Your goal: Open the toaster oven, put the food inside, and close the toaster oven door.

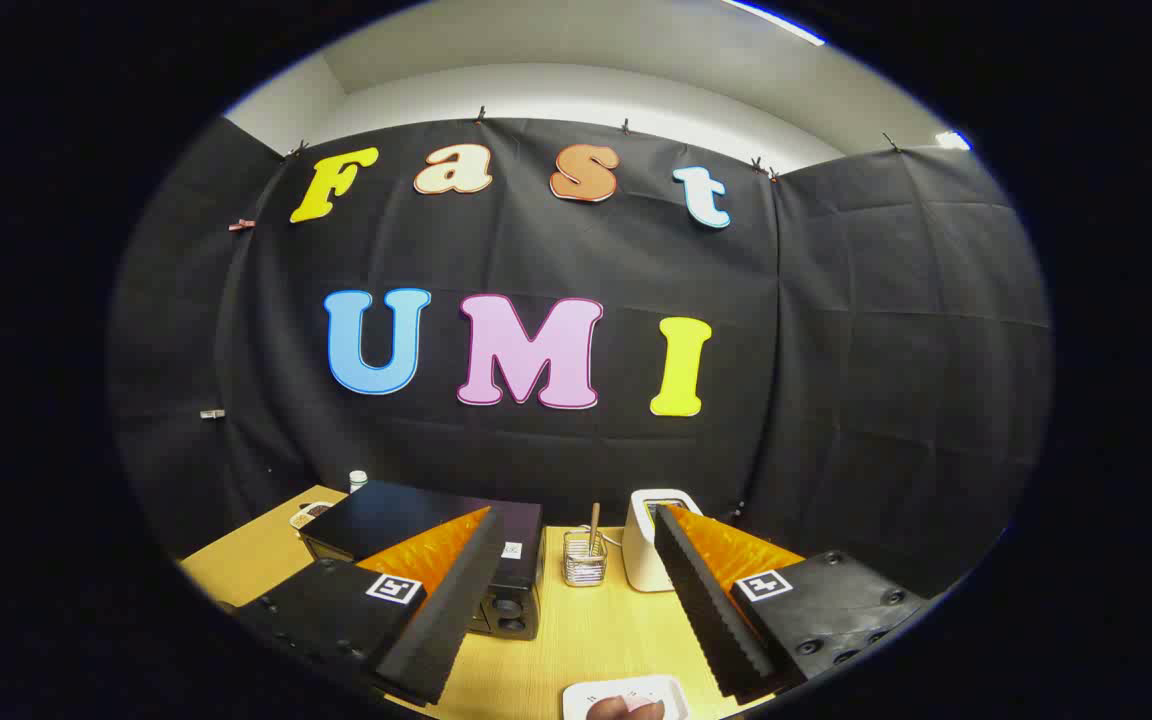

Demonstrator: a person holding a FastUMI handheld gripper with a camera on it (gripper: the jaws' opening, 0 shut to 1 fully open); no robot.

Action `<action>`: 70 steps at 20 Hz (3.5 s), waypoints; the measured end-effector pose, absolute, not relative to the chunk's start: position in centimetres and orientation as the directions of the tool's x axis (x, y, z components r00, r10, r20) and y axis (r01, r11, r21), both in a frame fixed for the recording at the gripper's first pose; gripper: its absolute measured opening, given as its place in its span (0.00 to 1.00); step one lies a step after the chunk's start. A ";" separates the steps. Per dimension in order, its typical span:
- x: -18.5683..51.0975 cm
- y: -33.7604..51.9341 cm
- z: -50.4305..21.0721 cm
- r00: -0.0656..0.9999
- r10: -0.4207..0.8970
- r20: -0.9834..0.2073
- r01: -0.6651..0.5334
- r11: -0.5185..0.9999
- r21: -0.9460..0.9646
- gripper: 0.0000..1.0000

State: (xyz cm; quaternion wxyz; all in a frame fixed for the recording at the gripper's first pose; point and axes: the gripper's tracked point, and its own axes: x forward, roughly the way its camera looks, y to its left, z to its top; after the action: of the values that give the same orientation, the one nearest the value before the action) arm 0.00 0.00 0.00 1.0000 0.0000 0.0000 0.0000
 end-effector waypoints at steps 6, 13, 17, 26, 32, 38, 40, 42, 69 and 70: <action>-0.6 0.2 0.4 1.000 0.011 0.011 -0.011 1.000 -0.002 0.98; -1.2 0.5 0.5 1.000 0.024 0.015 -0.024 1.000 -0.003 0.98; -1.2 0.9 0.6 0.999 0.032 0.019 -0.032 0.999 -0.009 0.98; 0.1 7.4 -1.1 0.993 0.115 -0.021 -0.115 0.993 0.015 0.98; 2.4 15.3 -5.4 0.974 0.197 -0.113 -0.192 0.980 0.048 0.98; 6.5 21.7 -10.3 0.957 0.205 -0.204 -0.195 0.978 0.067 0.98; 7.5 23.2 -12.4 0.950 0.196 -0.242 -0.186 0.981 0.063 0.98; 8.4 24.3 -14.8 0.938 0.189 -0.290 -0.178 0.982 0.062 0.98; 4.6 25.2 -22.3 0.874 0.065 -0.482 -0.037 0.997 0.067 0.99; 4.1 25.1 -22.6 0.871 0.067 -0.487 -0.040 0.997 0.066 0.99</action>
State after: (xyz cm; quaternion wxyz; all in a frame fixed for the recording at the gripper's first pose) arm 4.14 25.11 -22.57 0.9668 0.0268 0.2526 0.0276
